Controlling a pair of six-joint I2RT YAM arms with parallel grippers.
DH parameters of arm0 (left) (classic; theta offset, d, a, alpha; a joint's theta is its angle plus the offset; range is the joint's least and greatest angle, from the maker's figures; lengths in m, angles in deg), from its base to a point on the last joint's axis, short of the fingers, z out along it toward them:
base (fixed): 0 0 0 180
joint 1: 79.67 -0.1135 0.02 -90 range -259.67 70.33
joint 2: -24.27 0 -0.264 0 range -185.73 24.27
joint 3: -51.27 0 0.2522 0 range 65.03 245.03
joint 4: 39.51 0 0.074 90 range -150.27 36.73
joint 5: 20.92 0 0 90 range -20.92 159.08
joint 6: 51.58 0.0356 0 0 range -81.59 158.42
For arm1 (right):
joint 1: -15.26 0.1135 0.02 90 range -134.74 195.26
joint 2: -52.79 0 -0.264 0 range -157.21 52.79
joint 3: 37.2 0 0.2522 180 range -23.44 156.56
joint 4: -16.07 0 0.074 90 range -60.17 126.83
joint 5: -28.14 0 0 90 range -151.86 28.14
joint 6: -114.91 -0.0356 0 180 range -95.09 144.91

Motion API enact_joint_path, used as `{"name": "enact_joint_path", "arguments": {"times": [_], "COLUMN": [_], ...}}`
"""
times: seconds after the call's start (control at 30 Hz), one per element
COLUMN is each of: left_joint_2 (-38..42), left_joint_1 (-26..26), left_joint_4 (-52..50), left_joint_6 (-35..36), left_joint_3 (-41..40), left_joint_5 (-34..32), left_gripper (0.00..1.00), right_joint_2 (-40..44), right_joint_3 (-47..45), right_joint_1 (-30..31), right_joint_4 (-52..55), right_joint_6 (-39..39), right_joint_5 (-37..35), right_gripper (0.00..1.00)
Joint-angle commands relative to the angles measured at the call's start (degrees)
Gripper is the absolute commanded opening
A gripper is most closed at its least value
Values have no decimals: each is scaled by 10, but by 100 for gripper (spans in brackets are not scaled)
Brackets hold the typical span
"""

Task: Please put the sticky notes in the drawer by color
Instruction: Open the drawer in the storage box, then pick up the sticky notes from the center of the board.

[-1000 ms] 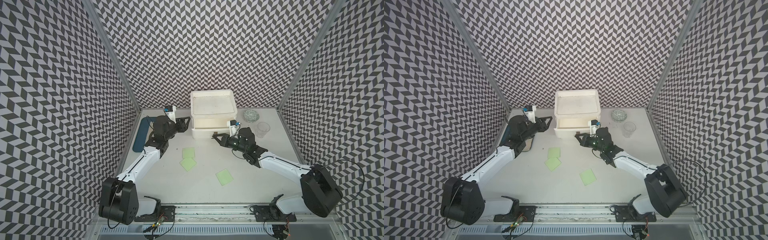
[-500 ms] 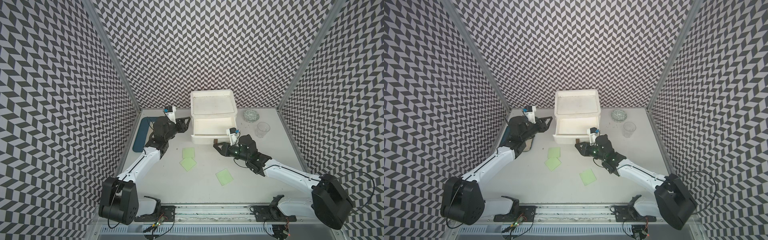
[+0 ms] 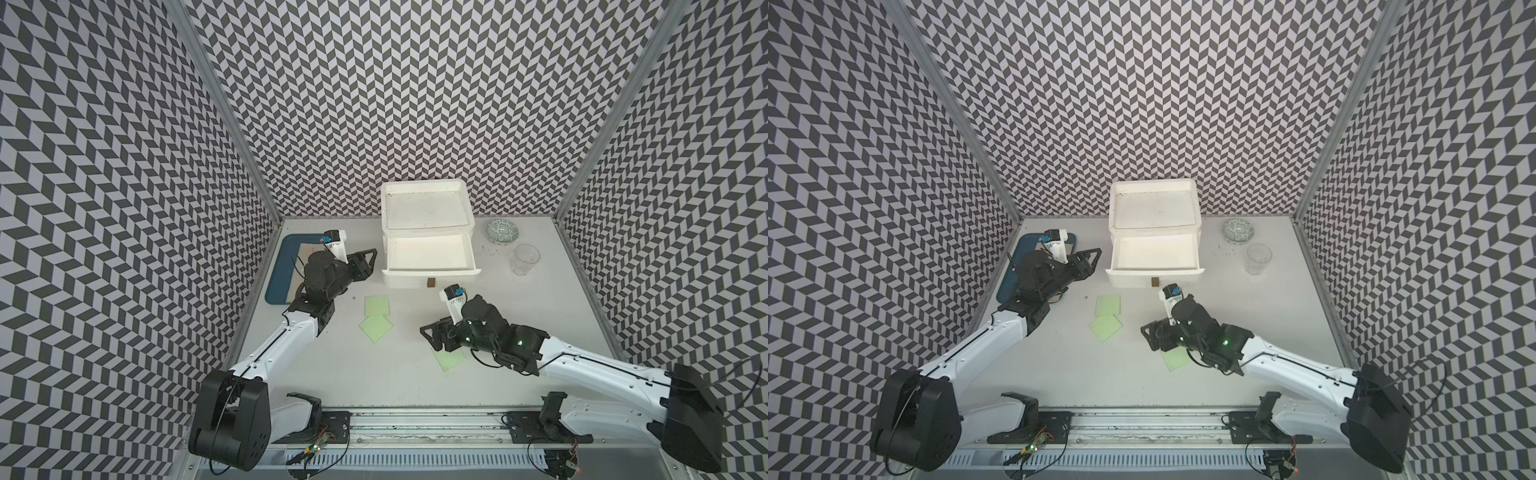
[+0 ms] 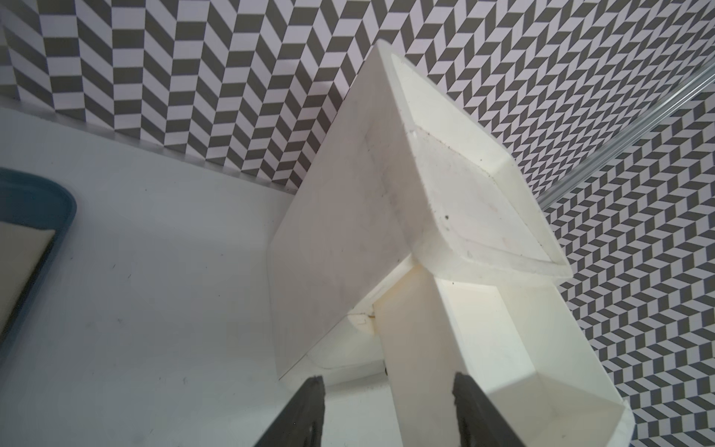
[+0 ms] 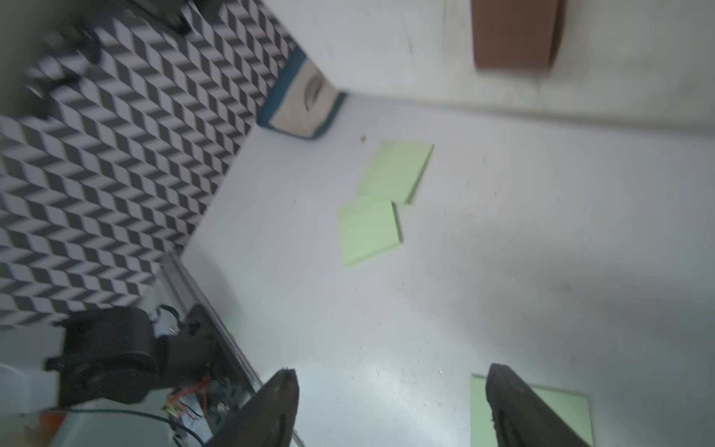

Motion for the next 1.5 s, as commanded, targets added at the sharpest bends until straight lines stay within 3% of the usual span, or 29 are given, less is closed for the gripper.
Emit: {"name": "enact_joint_path", "arguments": {"times": [0.0,0.13,0.27,0.5,0.77,0.93,1.2,1.47], "left_joint_2": [16,31,47,58,71,72,69,66], "left_joint_1": [5,7,16,17,17,17,17,18], "left_joint_4": [30,-1,38,32,24,25,30,34], "left_joint_6": [-20,4,-2,22,33,34,34,33], "left_joint_3": [-32,-48,-84,-98,-100,-101,-104,-107], "left_joint_5": [7,15,18,1,-6,-5,-4,-3], "left_gripper": [57,56,57,57,57,57,57,57], "right_joint_2": [-16,-47,-107,-210,-236,-261,-225,-140], "right_joint_3": [-29,-24,7,72,67,62,56,120], "right_joint_1": [27,28,28,35,36,45,49,48], "right_joint_4": [74,116,142,201,199,187,175,187], "right_joint_6": [-18,-30,-44,3,20,22,24,36], "right_joint_5": [-69,-94,-125,-140,-86,-73,-71,-71], "right_gripper": [86,91,94,95,93,87,67,66]}}
